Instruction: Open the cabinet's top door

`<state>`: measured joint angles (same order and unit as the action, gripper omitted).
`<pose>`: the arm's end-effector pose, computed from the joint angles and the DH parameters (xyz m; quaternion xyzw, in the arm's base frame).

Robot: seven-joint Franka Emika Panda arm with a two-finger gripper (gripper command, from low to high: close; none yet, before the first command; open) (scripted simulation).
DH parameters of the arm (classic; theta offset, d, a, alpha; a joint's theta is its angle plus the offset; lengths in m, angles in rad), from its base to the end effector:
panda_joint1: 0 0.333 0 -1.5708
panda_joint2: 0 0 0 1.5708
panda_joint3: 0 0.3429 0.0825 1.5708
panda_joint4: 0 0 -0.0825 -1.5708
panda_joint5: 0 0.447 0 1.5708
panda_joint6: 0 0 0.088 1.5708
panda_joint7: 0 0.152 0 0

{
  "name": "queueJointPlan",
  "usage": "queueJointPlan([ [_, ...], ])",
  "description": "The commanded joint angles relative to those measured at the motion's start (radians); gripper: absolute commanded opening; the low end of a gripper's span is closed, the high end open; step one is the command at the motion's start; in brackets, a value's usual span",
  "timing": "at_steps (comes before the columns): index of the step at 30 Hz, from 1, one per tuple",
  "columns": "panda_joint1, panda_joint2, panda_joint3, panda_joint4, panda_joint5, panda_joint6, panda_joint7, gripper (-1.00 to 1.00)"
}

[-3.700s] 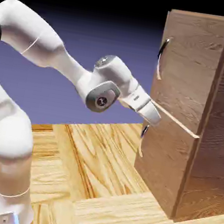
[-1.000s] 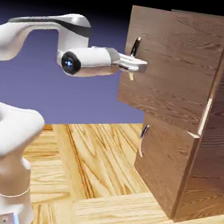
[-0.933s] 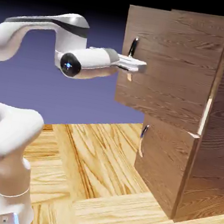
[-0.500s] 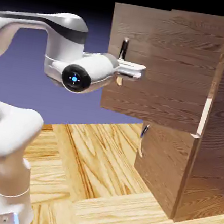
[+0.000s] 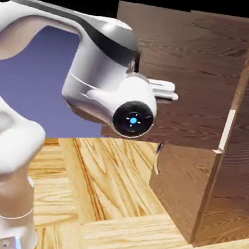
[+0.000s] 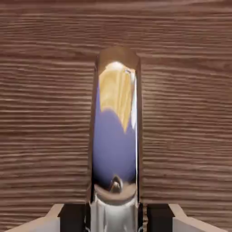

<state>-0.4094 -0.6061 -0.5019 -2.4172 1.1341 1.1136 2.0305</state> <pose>0.2949 -0.1823 0.5767 -0.1813 0.6835 0.6104 0.3569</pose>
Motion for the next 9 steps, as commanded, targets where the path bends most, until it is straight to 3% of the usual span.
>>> queueJointPlan([
  [1,0.015,0.037,-0.024,0.032,-0.017,-0.039,-0.014,-1.0],
  [9,0.111,0.327,-0.184,0.304,-0.092,-0.337,-0.139,-1.0],
])
